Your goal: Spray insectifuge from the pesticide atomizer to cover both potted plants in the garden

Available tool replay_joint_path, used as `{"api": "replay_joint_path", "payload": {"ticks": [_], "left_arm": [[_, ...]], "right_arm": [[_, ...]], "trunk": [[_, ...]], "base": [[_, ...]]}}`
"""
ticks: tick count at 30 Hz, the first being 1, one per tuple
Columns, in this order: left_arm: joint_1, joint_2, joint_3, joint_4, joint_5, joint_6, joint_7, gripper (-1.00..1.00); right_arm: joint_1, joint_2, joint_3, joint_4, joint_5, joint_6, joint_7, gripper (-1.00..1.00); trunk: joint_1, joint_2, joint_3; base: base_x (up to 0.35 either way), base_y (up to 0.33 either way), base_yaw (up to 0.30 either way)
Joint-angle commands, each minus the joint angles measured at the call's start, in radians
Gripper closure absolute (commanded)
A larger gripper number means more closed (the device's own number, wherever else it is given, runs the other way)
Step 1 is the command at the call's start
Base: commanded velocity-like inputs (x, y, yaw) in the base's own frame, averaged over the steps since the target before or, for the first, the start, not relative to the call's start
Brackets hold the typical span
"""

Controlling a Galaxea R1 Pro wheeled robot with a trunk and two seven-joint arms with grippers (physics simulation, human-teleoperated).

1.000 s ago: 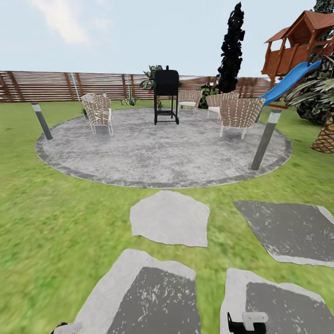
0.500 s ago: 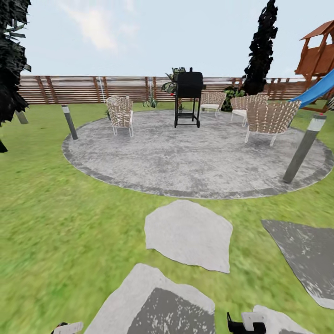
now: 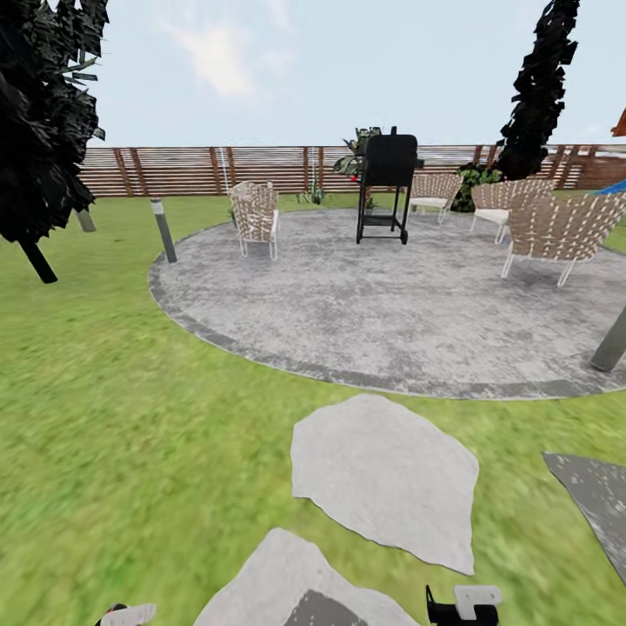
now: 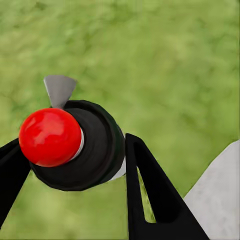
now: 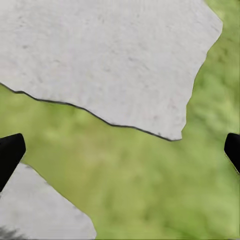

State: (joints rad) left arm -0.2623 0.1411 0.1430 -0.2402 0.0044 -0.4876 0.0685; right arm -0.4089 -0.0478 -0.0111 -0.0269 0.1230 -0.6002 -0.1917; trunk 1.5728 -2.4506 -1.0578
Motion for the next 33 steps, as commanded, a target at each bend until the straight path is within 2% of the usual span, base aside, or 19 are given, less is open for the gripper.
{"api": "replay_joint_path", "payload": {"ticks": [1,24,33], "left_arm": [[0.000,0.000,0.000,0.001,0.000,-0.003,0.003,1.00],[0.000,0.000,0.000,0.001,0.000,-0.003,0.004,1.00],[-0.001,0.000,0.000,0.001,0.000,-0.003,0.003,1.00]], "right_arm": [[-0.001,0.000,-0.001,0.001,0.011,-0.001,-0.008,-1.00],[-0.001,-0.002,0.000,0.001,0.014,-0.001,-0.003,-1.00],[-0.001,-0.001,0.000,0.001,0.014,-0.001,-0.003,-1.00]], "trunk": [[0.000,0.000,-0.001],[0.000,0.000,-0.001],[0.000,0.000,-0.001]], "base": [[0.338,0.000,0.009],[0.338,-0.001,0.000],[0.337,-0.093,0.000]]}}
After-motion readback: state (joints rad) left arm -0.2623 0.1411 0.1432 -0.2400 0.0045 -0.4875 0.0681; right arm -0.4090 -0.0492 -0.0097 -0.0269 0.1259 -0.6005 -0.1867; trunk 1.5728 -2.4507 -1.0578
